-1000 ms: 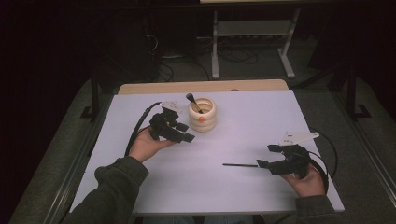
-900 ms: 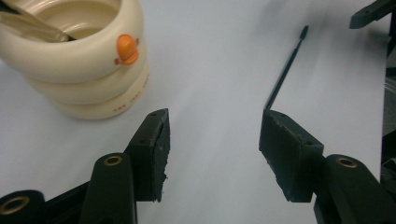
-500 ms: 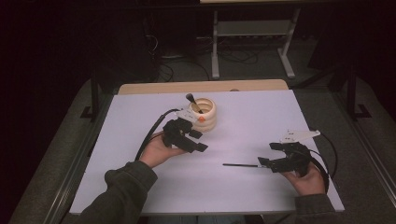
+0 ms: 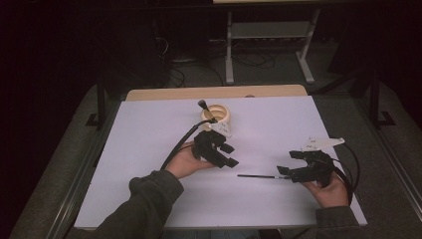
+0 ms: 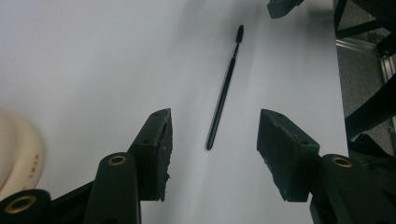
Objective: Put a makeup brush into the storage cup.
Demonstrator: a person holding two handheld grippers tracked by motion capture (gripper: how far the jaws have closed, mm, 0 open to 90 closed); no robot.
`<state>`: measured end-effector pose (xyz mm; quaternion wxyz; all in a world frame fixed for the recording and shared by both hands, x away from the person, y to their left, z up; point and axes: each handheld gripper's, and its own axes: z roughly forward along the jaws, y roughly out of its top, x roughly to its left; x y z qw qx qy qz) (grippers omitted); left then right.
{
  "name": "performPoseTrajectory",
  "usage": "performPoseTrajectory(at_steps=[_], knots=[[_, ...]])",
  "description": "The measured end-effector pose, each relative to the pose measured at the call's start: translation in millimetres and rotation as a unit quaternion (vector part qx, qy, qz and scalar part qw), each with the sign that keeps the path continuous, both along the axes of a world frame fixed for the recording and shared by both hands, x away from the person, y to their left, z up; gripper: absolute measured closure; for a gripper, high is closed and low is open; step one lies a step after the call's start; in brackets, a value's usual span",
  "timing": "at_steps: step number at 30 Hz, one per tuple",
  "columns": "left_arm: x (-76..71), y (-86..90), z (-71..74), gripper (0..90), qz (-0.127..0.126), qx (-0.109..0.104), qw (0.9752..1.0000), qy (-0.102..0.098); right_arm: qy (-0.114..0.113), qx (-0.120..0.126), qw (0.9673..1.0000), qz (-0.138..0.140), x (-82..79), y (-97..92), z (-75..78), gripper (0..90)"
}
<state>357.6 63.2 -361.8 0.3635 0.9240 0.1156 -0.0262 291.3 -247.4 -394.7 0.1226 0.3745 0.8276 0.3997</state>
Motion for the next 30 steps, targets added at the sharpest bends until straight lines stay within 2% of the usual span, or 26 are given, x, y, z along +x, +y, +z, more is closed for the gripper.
performPoseTrajectory(at_steps=[14, 22, 30], knots=[[-2.6, -30.8, -14.0, 49.4, -0.027, 0.013, 0.9995, 0.009, -0.004, 0.000, 1.0000, 0.000, 1.2, -3.3, 1.6, 24.3], [-4.5, -52.3, -25.5, 52.8, -0.049, 0.030, 0.9983, 0.012, -0.001, 0.004, 1.0000, -0.005, 1.9, -8.6, 1.1, 24.3], [-0.7, -66.4, -37.2, 56.8, -0.064, 0.049, 0.9967, 0.014, 0.005, 0.005, 1.0000, -0.003, 3.2, -8.4, -1.2, 24.3]])
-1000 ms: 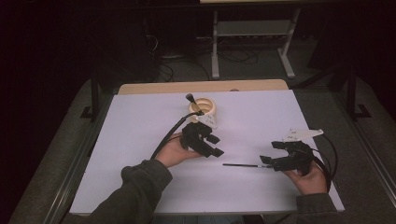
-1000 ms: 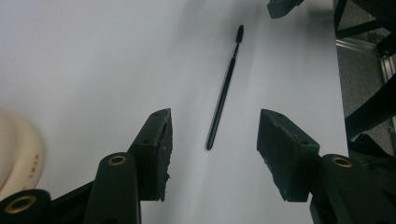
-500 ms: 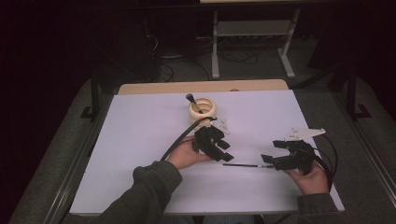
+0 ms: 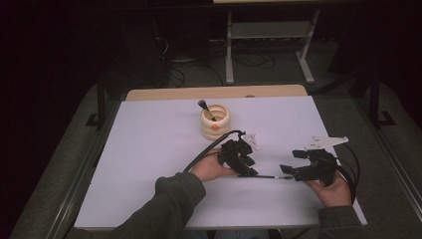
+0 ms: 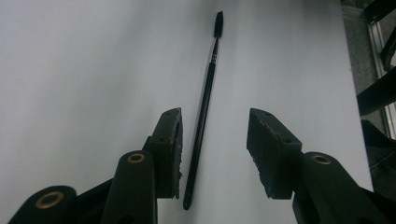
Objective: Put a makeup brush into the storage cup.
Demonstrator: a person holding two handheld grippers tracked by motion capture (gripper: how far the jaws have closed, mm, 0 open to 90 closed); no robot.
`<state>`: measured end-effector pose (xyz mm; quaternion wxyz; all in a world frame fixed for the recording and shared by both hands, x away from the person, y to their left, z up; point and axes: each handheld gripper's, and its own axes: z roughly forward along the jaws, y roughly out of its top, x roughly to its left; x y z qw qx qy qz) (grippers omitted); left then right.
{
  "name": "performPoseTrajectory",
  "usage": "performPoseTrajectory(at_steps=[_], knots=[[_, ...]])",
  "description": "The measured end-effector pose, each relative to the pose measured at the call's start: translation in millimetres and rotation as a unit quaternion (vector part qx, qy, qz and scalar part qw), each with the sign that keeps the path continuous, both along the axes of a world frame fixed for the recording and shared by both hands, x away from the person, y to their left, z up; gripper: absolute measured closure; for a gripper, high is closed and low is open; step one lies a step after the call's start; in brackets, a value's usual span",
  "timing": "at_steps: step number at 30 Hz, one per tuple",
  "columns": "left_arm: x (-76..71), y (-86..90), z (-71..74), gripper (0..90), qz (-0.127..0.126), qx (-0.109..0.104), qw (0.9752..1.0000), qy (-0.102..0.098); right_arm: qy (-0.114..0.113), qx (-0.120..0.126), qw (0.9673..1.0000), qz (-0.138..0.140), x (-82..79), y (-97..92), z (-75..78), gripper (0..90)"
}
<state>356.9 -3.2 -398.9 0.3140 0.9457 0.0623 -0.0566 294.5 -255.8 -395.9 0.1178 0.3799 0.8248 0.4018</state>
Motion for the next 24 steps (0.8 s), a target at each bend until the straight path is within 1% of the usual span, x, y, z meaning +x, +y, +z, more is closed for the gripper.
performPoseTrajectory(at_steps=[4, 5, 6, 7, 10, 12, 15, 16, 17, 22, 23, 24], knots=[[0.9, -7.5, -7.7, 59.6, -0.009, 0.006, 0.9999, 0.000, -0.002, -0.004, 1.0000, 0.005, 0.0, 1.0, 0.3, 24.4], [0.8, -9.3, -9.3, 60.4, -0.009, 0.009, 0.9999, 0.004, 0.000, -0.002, 1.0000, 0.003, -0.1, 1.1, 0.3, 24.4], [2.3, -10.8, -10.5, 61.1, -0.018, 0.013, 0.9997, 0.000, -0.002, -0.003, 1.0000, 0.005, 0.1, 0.4, 0.0, 24.4], [2.6, -12.6, -11.7, 61.9, -0.021, 0.018, 0.9996, 0.003, 0.003, -0.002, 1.0000, 0.002, -0.3, 0.2, 0.2, 24.4], [3.5, -17.9, -16.0, 63.2, -0.021, 0.024, 0.9995, 0.003, 0.000, -0.001, 1.0000, 0.002, 0.4, -0.9, -0.6, 24.3], [2.8, -20.7, -19.1, 62.0, -0.022, 0.031, 0.9993, -0.006, 0.001, 0.000, 1.0000, 0.002, 0.2, -0.7, -0.4, 24.4], [2.8, -23.7, -22.7, 62.6, -0.031, 0.045, 0.9984, -0.014, 0.000, -0.001, 1.0000, 0.003, -0.2, -0.3, -0.2, 24.4], [2.7, -24.9, -24.3, 63.5, -0.027, 0.048, 0.9984, -0.014, 0.001, -0.001, 1.0000, 0.003, -0.2, -0.2, -0.3, 24.4], [3.4, -25.5, -25.1, 64.9, -0.028, 0.050, 0.9983, -0.010, 0.001, -0.001, 1.0000, 0.003, -0.1, -0.2, -0.4, 24.4], [5.6, -28.3, -28.0, 70.0, -0.032, 0.060, 0.9977, -0.008, 0.002, -0.002, 1.0000, 0.003, 0.2, -0.5, -0.8, 24.4], [5.5, -28.8, -28.4, 70.9, -0.034, 0.063, 0.9974, -0.010, 0.003, -0.002, 1.0000, 0.002, 0.0, -0.4, -0.7, 24.5], [4.5, -29.5, -28.9, 72.0, -0.031, 0.062, 0.9975, -0.012, 0.003, -0.002, 1.0000, 0.002, -0.1, -0.3, -0.7, 24.4]])
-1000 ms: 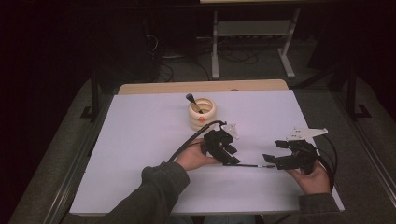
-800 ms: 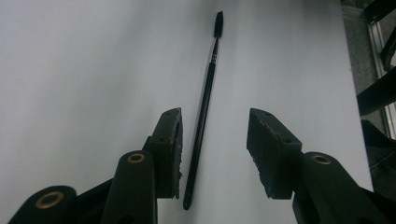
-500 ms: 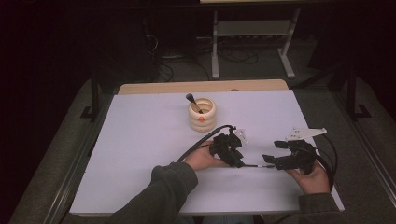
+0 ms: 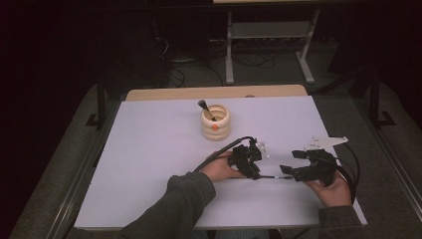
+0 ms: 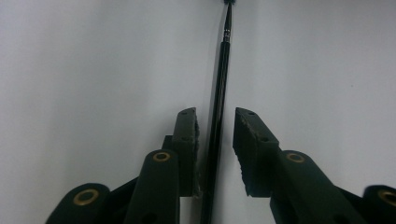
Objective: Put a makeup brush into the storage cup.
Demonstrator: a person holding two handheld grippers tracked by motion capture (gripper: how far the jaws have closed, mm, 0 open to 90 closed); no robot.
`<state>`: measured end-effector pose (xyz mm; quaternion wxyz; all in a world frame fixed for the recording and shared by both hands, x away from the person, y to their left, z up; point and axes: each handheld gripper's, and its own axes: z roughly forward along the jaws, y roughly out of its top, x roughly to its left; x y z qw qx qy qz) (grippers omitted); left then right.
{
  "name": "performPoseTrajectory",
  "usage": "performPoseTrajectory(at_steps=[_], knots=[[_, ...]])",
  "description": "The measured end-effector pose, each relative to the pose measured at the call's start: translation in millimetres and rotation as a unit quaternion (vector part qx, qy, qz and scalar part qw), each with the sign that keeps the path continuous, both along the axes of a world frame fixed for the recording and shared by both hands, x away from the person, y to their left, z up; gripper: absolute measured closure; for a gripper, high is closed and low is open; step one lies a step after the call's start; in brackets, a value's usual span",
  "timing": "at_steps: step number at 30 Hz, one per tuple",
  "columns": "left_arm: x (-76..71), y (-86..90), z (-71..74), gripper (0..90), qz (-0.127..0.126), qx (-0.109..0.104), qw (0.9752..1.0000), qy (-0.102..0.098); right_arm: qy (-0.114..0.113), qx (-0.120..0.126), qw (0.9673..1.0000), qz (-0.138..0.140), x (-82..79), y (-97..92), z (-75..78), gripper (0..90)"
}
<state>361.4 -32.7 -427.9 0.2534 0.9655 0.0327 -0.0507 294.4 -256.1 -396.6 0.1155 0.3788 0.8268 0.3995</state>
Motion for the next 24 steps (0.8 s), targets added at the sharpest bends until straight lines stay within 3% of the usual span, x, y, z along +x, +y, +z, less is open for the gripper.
performPoseTrajectory(at_steps=[4, 8, 12, 24], knots=[[-1.3, -3.1, 1.0, 74.0, -0.002, 0.011, 0.9999, -0.006, -0.002, -0.001, 1.0000, 0.002, -0.2, 0.0, 0.6, 24.4], [-7.4, -8.9, 2.6, 77.7, -0.010, 0.032, 0.9985, -0.042, -0.003, 0.000, 1.0000, 0.001, -0.4, -0.3, 0.8, 24.4], [-11.1, -14.5, 4.0, 78.4, -0.019, 0.053, 0.9967, -0.059, -0.006, -0.002, 1.0000, 0.004, -0.3, 0.4, 0.7, 24.4], [-8.8, -17.0, 4.4, 86.0, -0.018, 0.059, 0.9969, -0.049, -0.004, 0.020, 0.9998, 0.000, -0.3, -5.5, -0.3, 24.5]])
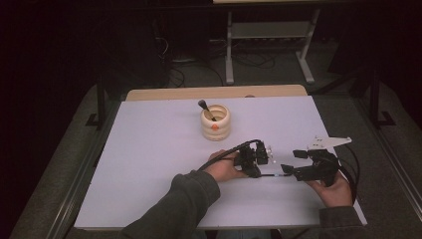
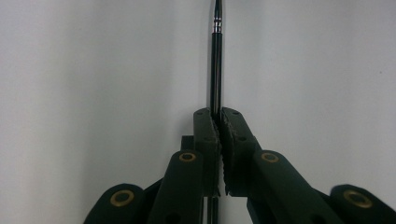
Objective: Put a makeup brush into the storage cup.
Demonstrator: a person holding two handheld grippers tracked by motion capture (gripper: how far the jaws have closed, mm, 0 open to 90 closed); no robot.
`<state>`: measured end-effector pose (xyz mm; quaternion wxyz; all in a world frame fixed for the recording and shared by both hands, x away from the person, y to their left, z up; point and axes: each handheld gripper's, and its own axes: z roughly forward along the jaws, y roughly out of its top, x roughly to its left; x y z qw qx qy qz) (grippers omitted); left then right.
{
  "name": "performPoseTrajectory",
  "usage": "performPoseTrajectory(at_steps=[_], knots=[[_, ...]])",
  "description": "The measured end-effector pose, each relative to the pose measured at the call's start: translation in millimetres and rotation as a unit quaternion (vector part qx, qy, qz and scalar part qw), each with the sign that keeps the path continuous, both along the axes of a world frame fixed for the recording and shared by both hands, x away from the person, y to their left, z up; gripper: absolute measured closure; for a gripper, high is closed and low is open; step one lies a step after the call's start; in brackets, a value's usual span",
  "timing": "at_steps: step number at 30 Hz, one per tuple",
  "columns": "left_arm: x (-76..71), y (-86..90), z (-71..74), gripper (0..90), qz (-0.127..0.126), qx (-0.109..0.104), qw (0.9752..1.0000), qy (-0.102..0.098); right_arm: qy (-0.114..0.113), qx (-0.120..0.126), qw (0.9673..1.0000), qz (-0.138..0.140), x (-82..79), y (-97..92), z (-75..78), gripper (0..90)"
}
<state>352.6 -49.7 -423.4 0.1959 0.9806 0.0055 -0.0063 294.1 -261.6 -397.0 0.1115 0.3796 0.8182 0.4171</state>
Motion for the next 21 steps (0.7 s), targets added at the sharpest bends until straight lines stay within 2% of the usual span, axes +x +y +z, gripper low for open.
performPoseTrajectory(at_steps=[12, 21], knots=[[-1.5, 0.3, 2.0, 86.3, 0.006, 0.002, 1.0000, 0.001, 0.002, 0.002, 1.0000, -0.001, -0.7, -1.0, -0.1, 24.5], [-4.1, 4.0, 6.8, 86.2, 0.008, -0.001, 1.0000, -0.005, -0.001, 0.003, 1.0000, 0.005, -0.8, -0.3, -1.0, 24.5]])
